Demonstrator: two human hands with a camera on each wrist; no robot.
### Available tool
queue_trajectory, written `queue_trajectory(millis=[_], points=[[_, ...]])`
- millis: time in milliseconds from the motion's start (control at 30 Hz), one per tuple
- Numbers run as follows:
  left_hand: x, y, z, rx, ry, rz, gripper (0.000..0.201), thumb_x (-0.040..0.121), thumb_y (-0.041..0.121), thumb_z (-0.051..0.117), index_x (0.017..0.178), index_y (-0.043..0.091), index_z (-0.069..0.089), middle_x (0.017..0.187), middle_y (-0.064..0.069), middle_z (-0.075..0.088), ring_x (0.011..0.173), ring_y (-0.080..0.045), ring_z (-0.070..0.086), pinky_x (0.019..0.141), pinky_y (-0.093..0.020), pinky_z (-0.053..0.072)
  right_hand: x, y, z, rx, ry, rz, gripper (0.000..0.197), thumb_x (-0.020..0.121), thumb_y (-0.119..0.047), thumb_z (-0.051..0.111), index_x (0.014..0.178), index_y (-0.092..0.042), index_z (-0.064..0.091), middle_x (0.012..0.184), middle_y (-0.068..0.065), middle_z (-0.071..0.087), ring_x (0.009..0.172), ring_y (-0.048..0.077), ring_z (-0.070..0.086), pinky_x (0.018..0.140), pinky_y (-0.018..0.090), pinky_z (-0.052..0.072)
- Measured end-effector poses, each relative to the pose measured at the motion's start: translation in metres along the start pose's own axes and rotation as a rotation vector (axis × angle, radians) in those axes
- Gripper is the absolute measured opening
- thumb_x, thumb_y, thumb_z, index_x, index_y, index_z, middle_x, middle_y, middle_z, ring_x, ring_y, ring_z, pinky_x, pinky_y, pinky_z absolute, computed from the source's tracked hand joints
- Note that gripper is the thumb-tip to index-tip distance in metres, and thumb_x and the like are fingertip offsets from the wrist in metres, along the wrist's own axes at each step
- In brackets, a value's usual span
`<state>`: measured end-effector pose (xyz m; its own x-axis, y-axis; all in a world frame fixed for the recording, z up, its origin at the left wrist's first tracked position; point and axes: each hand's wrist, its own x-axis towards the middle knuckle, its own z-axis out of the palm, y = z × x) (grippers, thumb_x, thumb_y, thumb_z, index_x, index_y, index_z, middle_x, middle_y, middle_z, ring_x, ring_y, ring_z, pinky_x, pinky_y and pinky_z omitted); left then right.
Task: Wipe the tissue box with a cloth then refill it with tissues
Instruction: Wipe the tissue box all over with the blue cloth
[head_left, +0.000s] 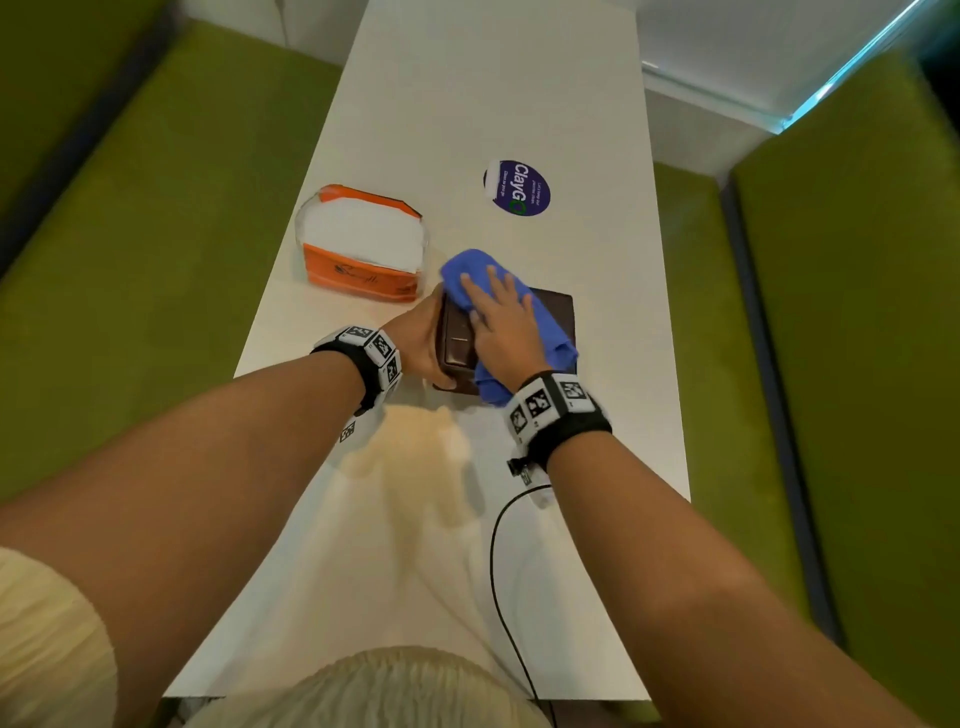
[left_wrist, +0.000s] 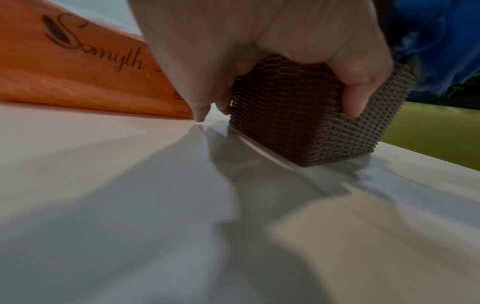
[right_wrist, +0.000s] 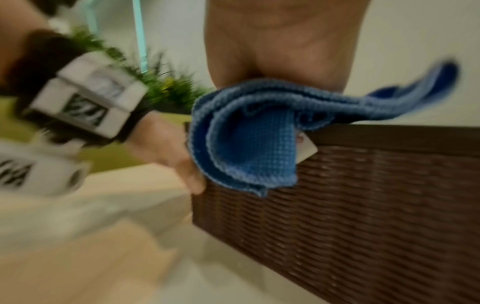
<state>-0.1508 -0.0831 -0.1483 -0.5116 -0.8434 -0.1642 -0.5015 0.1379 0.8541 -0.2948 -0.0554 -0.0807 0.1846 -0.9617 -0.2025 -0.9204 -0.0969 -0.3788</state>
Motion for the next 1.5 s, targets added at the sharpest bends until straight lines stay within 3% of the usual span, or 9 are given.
queue_trajectory(millis=[100, 300, 533, 633, 833, 967, 1067, 1200, 1500], points=[[-0.003, 0.0, -0.001, 0.08, -0.093, -0.097, 0.085, 0.055, 0.039, 0.082, 0.128, 0.017, 0.046, 0.123, 0.003, 0.057, 0.116, -0.018, 0.055, 0.101, -0.037, 0.045, -0.006, -0.008, 0.009, 0.026, -0.038, -0.149, 0.048, 0.103, -0.017, 0.029, 0.15, -0.024, 0.025, 0.162, 0.006, 0.008, 0.151, 0.024, 0.0, 0.12, 0.043, -0.001], [-0.001, 0.004, -0.002, -0.12, 0.004, 0.085, 0.124, 0.039, 0.036, 0.082, 0.14, 0.0, 0.019, 0.131, -0.008, 0.044, 0.116, -0.013, 0.048, 0.091, 0.003, 0.034, -0.008, 0.03, -0.004, -0.001, 0.099, 0.017, 0.048, 0.103, -0.02, 0.029, 0.15, -0.025, 0.024, 0.16, 0.009, 0.015, 0.15, 0.025, 0.008, 0.12, 0.047, 0.004], [-0.003, 0.004, -0.003, -0.076, -0.004, 0.068, 0.128, 0.036, 0.041, 0.084, 0.143, 0.009, 0.02, 0.138, -0.007, 0.044, 0.126, -0.019, 0.045, 0.111, -0.042, 0.035, -0.032, 0.044, 0.001, -0.098, 0.276, 0.479, 0.051, 0.104, -0.025, 0.026, 0.152, -0.018, 0.014, 0.16, 0.017, 0.01, 0.149, 0.034, 0.006, 0.118, 0.052, 0.008], [-0.003, 0.003, -0.001, -0.106, 0.005, 0.088, 0.124, 0.036, 0.041, 0.086, 0.14, 0.008, 0.024, 0.135, -0.008, 0.047, 0.124, -0.022, 0.05, 0.107, -0.044, 0.04, -0.043, 0.022, 0.017, -0.088, 0.254, 0.423, 0.051, 0.104, -0.024, 0.024, 0.153, -0.015, 0.013, 0.16, 0.019, 0.004, 0.149, 0.034, 0.002, 0.119, 0.047, 0.003], [-0.003, 0.005, -0.003, -0.041, 0.01, 0.03, 0.117, 0.043, 0.043, 0.076, 0.14, 0.0, 0.026, 0.137, -0.011, 0.047, 0.122, -0.017, 0.047, 0.101, -0.028, 0.039, -0.046, -0.022, 0.031, -0.04, 0.119, 0.123, 0.049, 0.104, -0.024, 0.024, 0.152, -0.021, 0.015, 0.162, 0.01, 0.002, 0.15, 0.026, -0.001, 0.12, 0.042, -0.003], [-0.002, 0.003, -0.001, 0.073, 0.006, -0.133, 0.051, 0.072, 0.018, 0.061, 0.116, -0.008, 0.056, 0.111, -0.027, 0.062, 0.1, -0.025, 0.056, 0.095, -0.043, 0.046, -0.026, -0.03, 0.026, -0.067, 0.077, -0.011, 0.048, 0.103, -0.029, 0.027, 0.151, -0.028, 0.022, 0.162, 0.004, 0.008, 0.151, 0.022, 0.003, 0.12, 0.045, 0.001], [0.0, 0.003, -0.002, 0.068, 0.048, -0.109, 0.08, 0.062, 0.017, 0.069, 0.134, 0.002, 0.035, 0.114, -0.016, 0.06, 0.104, -0.029, 0.06, 0.09, -0.044, 0.051, -0.008, -0.017, 0.018, -0.069, 0.098, 0.022, 0.049, 0.102, -0.034, 0.027, 0.151, -0.031, 0.021, 0.162, 0.003, 0.011, 0.15, 0.021, 0.005, 0.12, 0.047, 0.003], [0.0, 0.005, 0.0, -0.004, 0.118, -0.056, 0.12, 0.045, 0.046, 0.084, 0.141, 0.024, 0.016, 0.134, -0.003, 0.048, 0.119, -0.023, 0.054, 0.099, -0.04, 0.046, 0.007, 0.005, 0.008, -0.089, 0.134, 0.115, 0.053, 0.1, -0.039, 0.028, 0.151, -0.031, 0.017, 0.162, 0.004, 0.011, 0.15, 0.023, 0.005, 0.12, 0.05, 0.003], [0.005, 0.001, 0.001, -0.058, 0.109, -0.03, 0.128, 0.036, 0.043, 0.084, 0.142, 0.015, 0.019, 0.137, -0.005, 0.045, 0.127, -0.022, 0.046, 0.11, -0.043, 0.037, 0.013, 0.059, -0.019, 0.173, 0.243, 0.49, 0.056, 0.101, -0.039, 0.026, 0.153, -0.027, 0.01, 0.16, 0.005, 0.018, 0.149, 0.031, 0.008, 0.119, 0.054, 0.007]])
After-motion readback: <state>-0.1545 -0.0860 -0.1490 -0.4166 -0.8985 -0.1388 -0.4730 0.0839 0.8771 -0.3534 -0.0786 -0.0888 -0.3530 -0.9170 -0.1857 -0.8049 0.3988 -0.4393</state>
